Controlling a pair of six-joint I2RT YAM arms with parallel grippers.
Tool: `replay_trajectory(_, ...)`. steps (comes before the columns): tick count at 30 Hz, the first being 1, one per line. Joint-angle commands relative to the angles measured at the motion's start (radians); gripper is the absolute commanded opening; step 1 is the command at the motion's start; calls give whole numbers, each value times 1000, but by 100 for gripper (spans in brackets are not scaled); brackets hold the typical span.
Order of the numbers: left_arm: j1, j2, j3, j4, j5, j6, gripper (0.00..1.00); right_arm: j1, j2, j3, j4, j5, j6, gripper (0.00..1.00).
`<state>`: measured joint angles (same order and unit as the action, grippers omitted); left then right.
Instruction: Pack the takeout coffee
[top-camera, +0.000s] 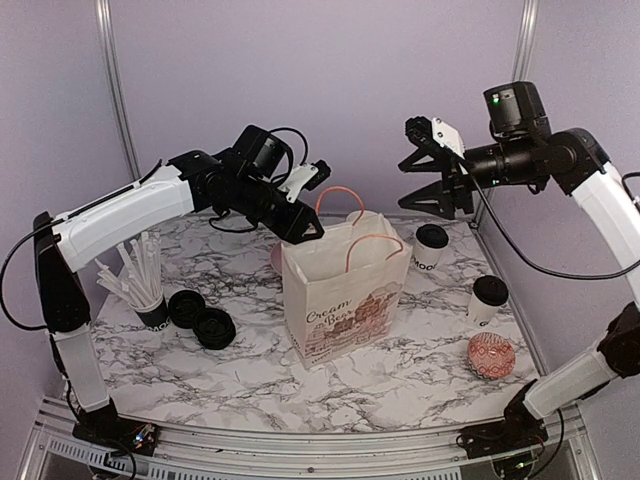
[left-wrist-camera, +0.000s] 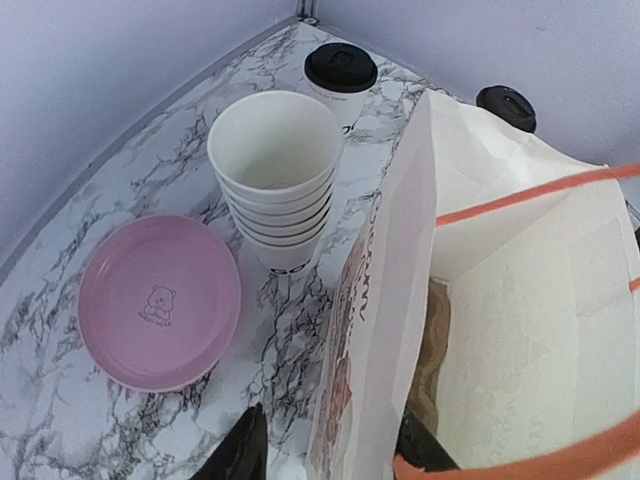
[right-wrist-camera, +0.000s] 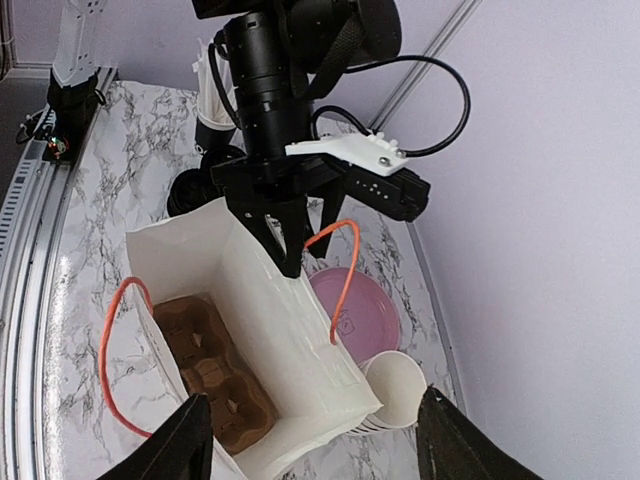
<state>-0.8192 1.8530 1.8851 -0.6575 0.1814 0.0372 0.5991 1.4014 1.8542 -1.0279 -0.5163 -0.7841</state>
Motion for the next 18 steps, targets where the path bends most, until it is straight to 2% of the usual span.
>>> replay_trajectory(1,-3,3,44,-55,-9,17,30,-50,-48,-67,79,-47,53,67)
replay_trajectory(4,-7,-9,46,-54,18,35,14,-72,-69,-108,106,-37,63,67)
replay_trajectory(8,-38,-43,19,-51,44,106,0,-127,-90,-153,148,-27,78,67)
replay_trajectory(13,-157,-89,-31,-47,-75,179,0,-217,-114,-218,227,-6,134,66)
replay_trajectory(18,-300,-140,-95,-46,-279,245,0,-295,-121,-312,315,98,188,67)
